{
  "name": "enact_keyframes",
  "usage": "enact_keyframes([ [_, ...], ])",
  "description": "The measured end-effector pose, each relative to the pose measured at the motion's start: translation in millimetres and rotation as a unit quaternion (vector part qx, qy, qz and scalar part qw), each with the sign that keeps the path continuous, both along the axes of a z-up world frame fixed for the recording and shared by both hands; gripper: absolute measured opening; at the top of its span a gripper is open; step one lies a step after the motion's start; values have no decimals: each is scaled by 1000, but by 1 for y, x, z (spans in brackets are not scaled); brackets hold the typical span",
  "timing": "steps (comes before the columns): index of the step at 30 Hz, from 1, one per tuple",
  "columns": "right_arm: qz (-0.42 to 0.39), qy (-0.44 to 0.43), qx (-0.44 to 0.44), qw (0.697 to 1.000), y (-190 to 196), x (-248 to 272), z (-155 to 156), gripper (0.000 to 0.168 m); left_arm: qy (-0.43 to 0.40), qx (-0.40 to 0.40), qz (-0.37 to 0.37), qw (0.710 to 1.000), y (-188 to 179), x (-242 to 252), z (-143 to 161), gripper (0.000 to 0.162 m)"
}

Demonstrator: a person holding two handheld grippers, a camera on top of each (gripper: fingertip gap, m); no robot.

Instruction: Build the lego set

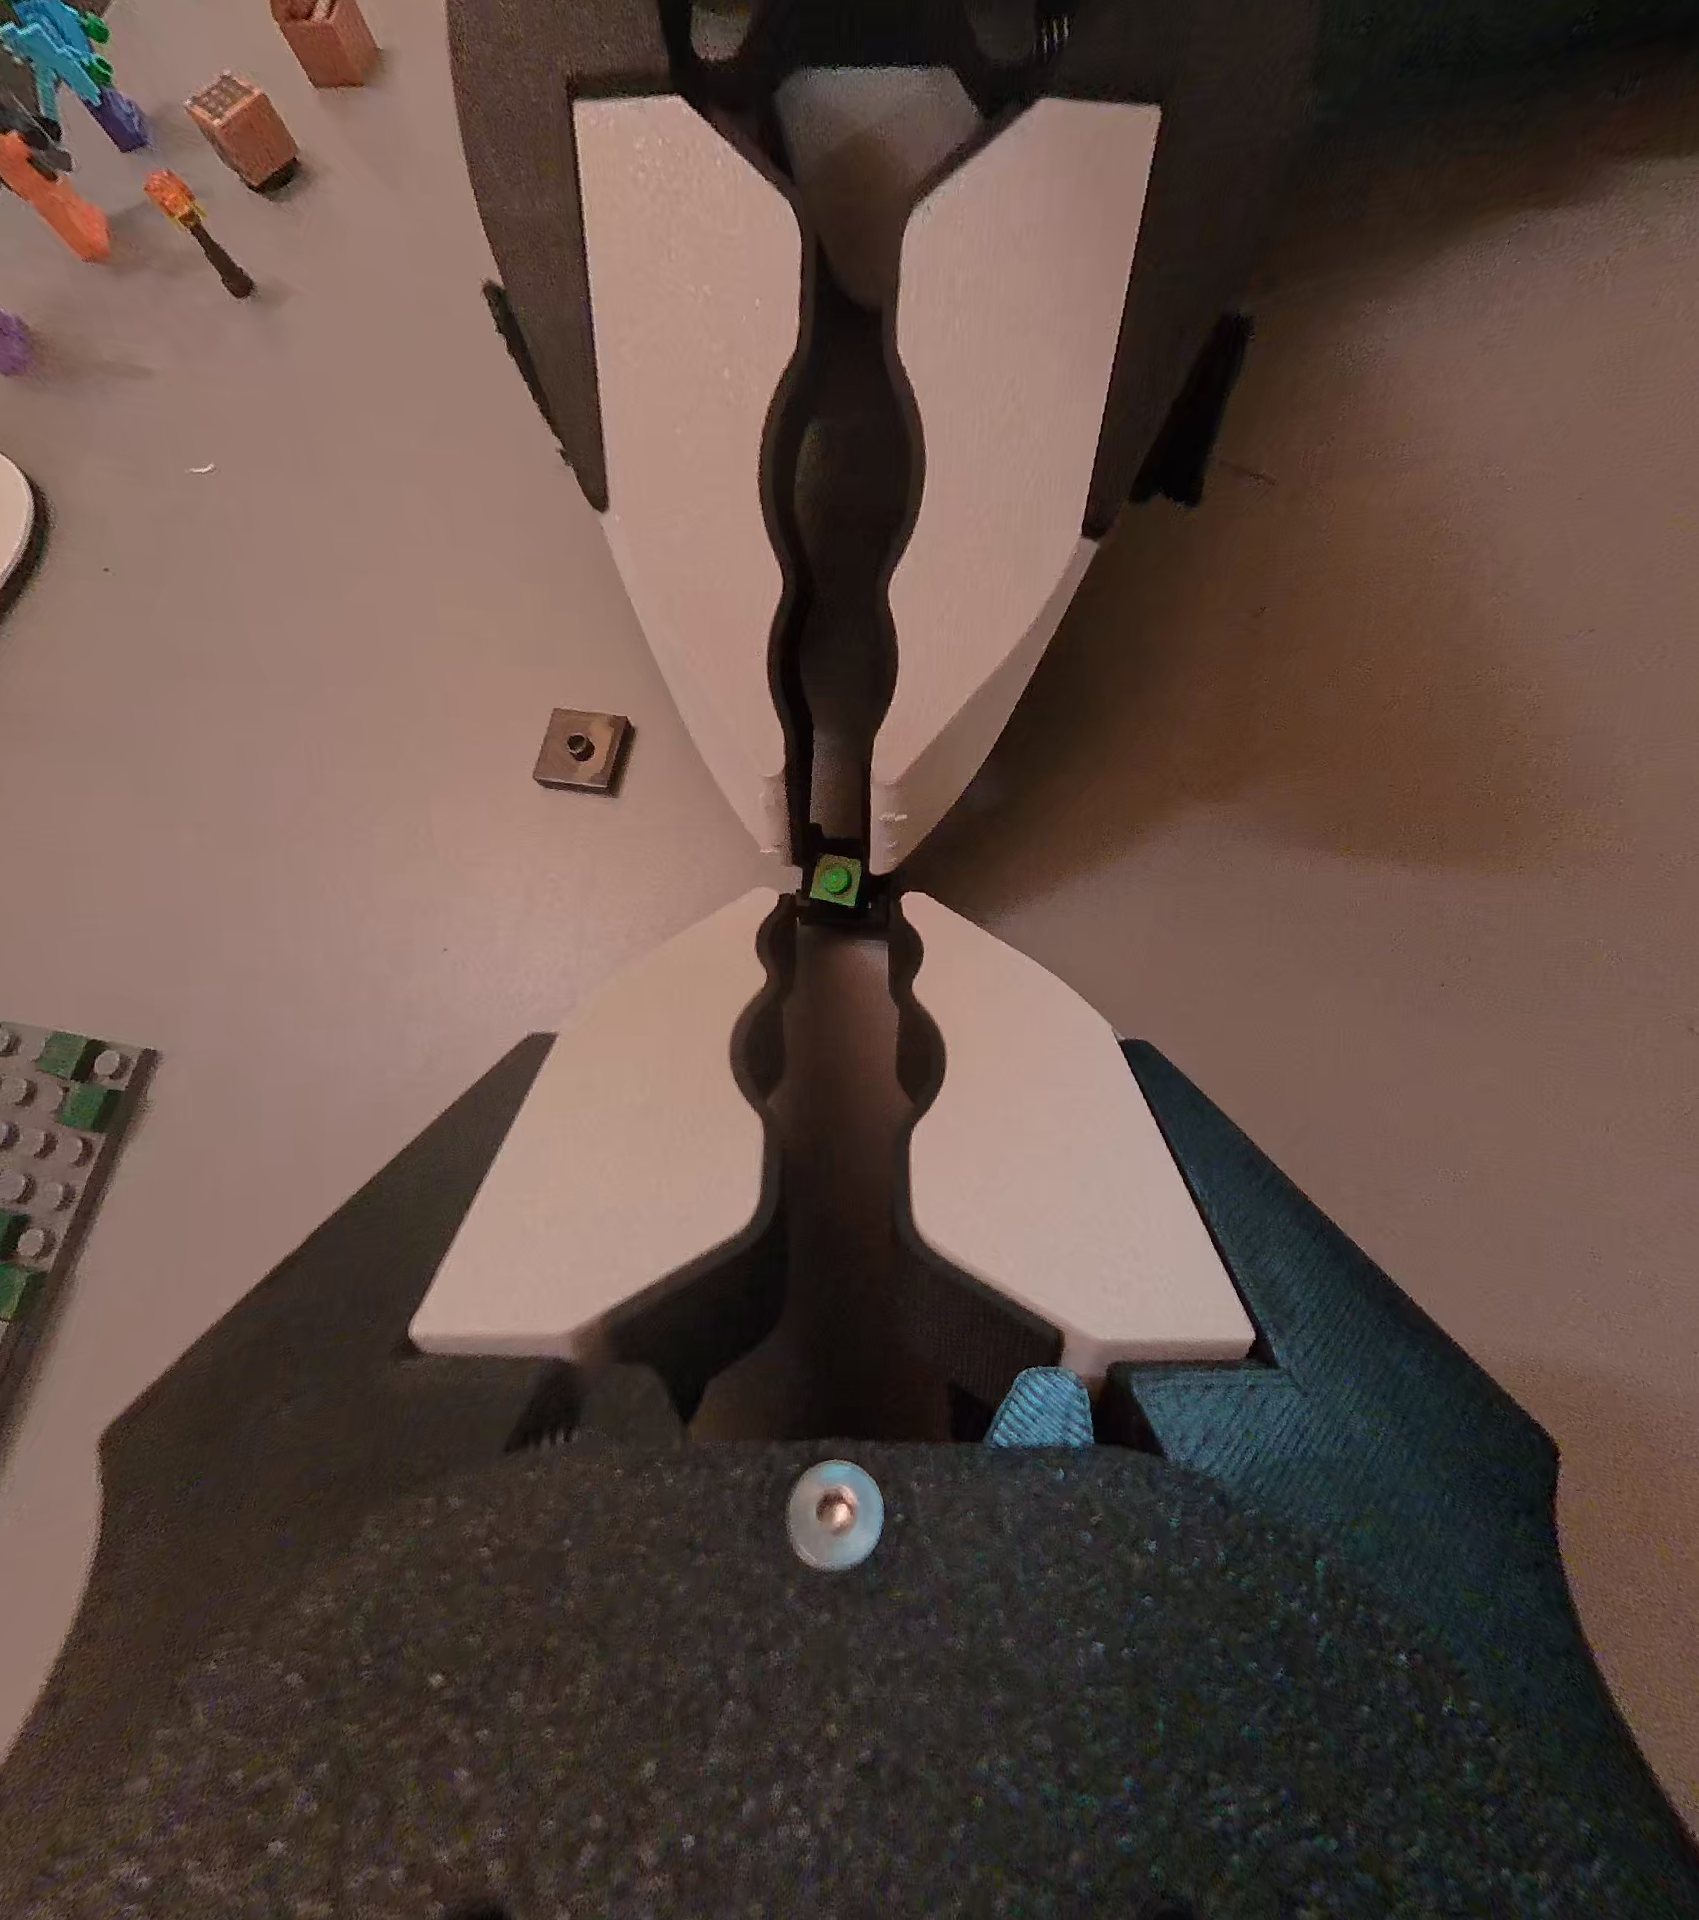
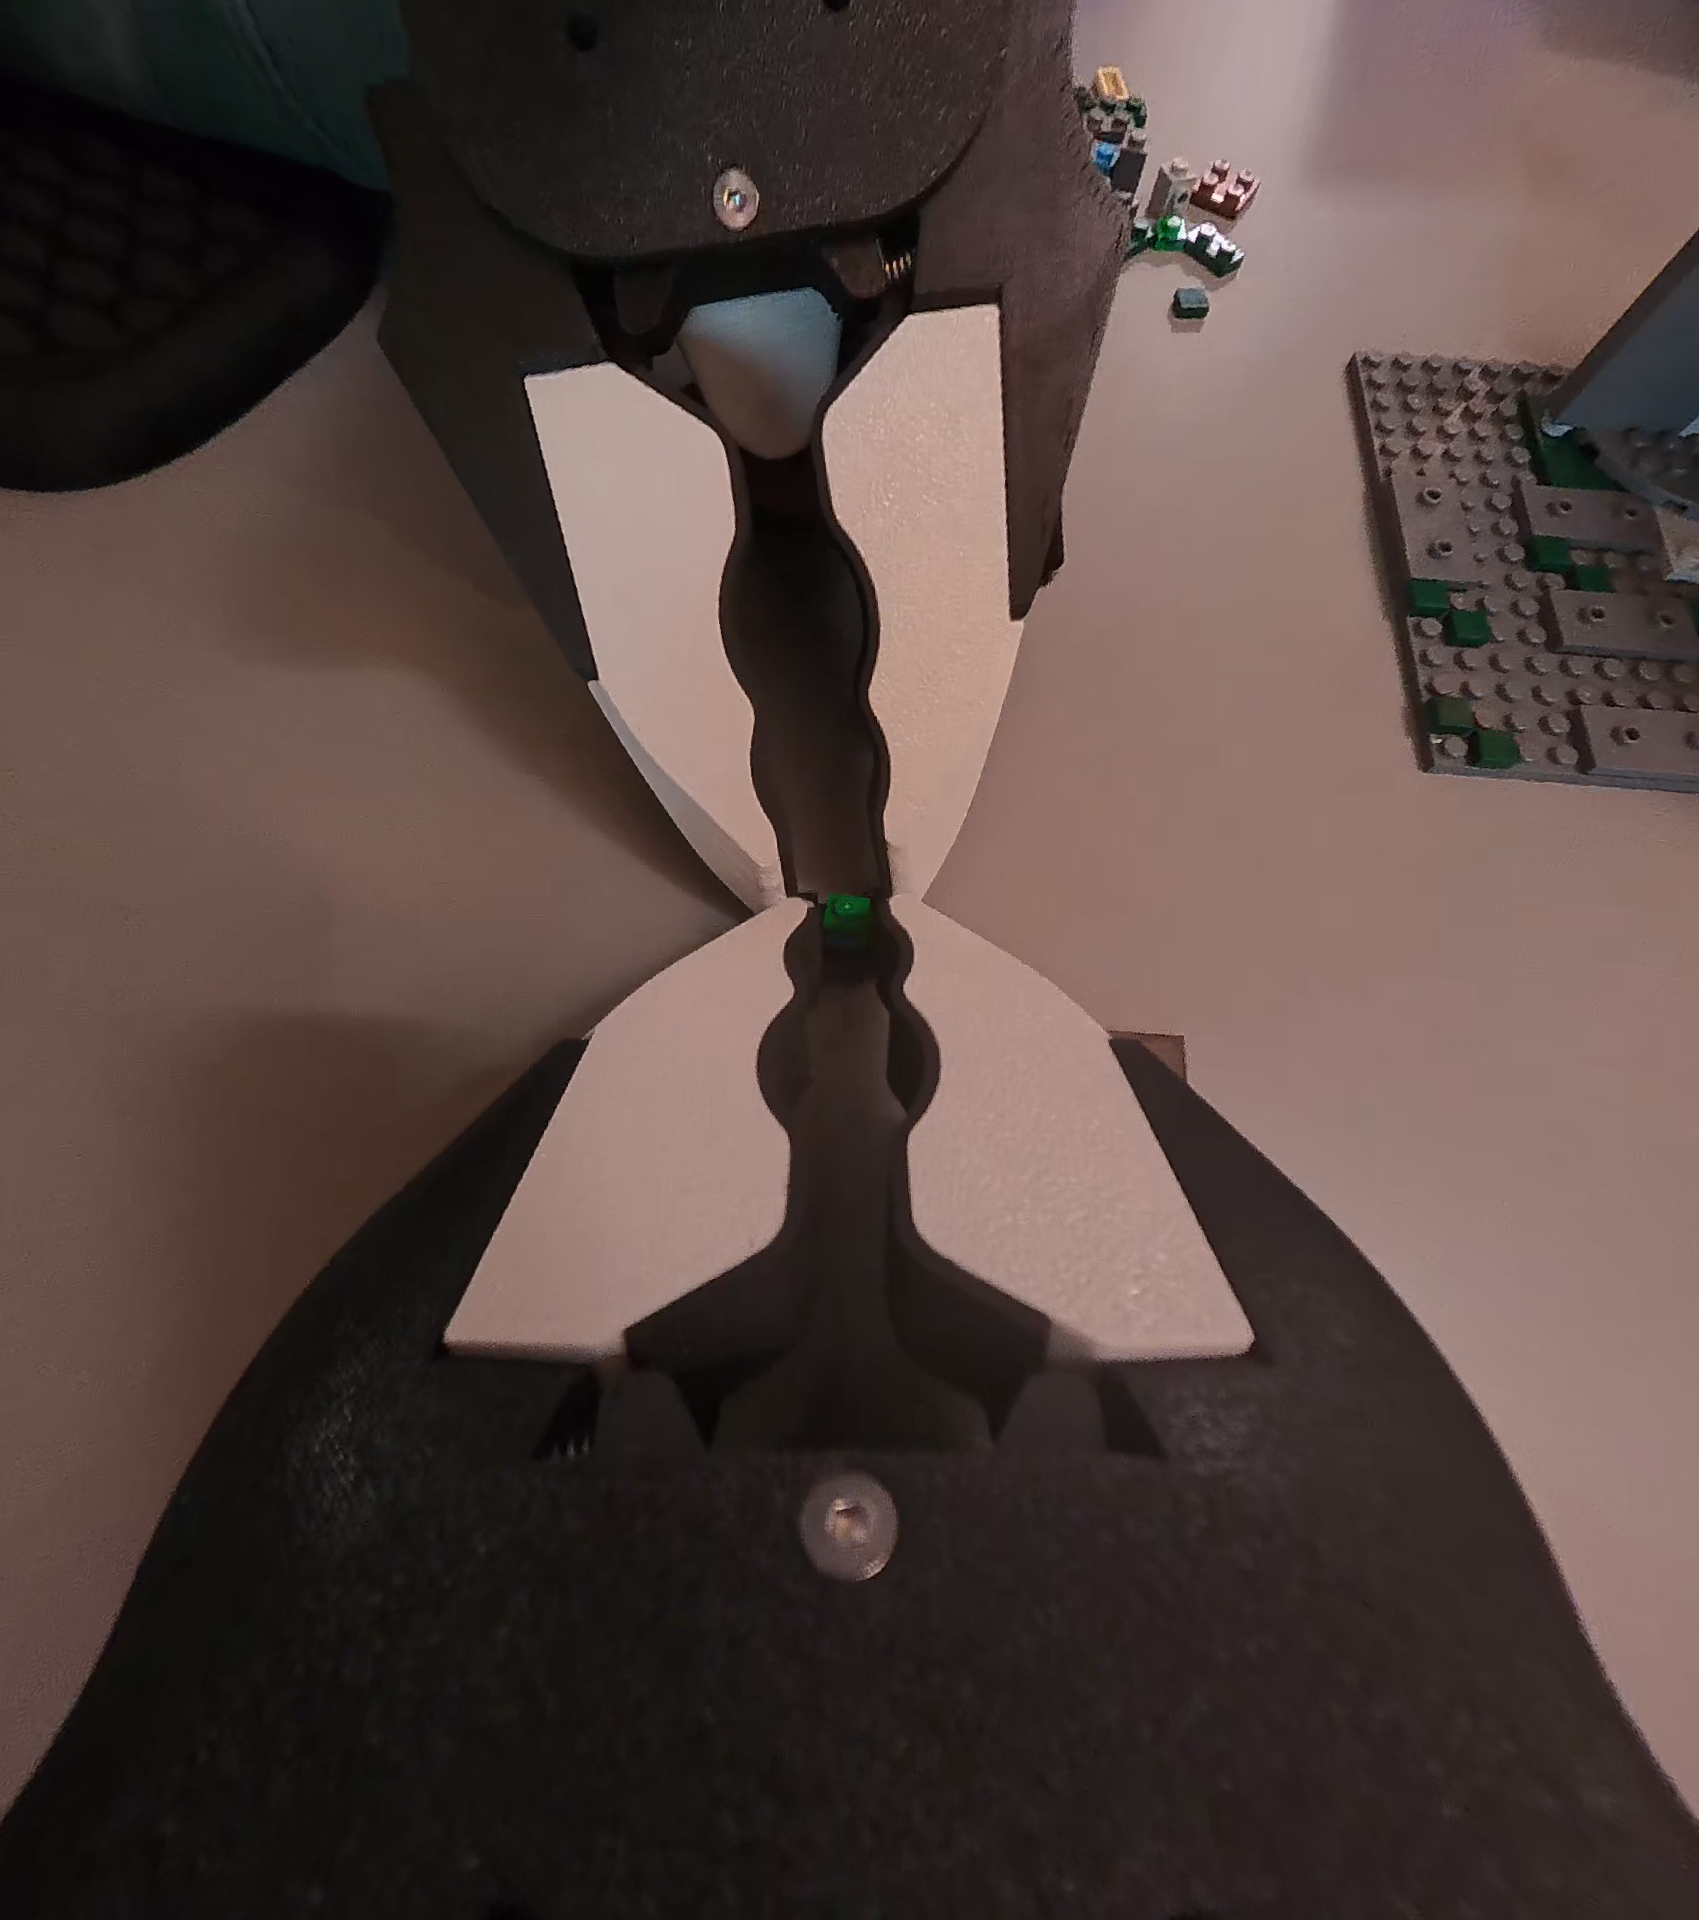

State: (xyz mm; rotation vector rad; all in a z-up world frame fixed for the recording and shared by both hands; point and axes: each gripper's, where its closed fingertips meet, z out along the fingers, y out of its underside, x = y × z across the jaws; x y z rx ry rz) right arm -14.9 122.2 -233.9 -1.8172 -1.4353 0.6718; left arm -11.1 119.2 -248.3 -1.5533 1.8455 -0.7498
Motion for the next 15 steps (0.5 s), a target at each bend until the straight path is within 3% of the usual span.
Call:
enact_keyframes([
  [15,-2,-3,-8,1000,0,-4,-2,5,0,1,0,1000,0,0,0,17],
])
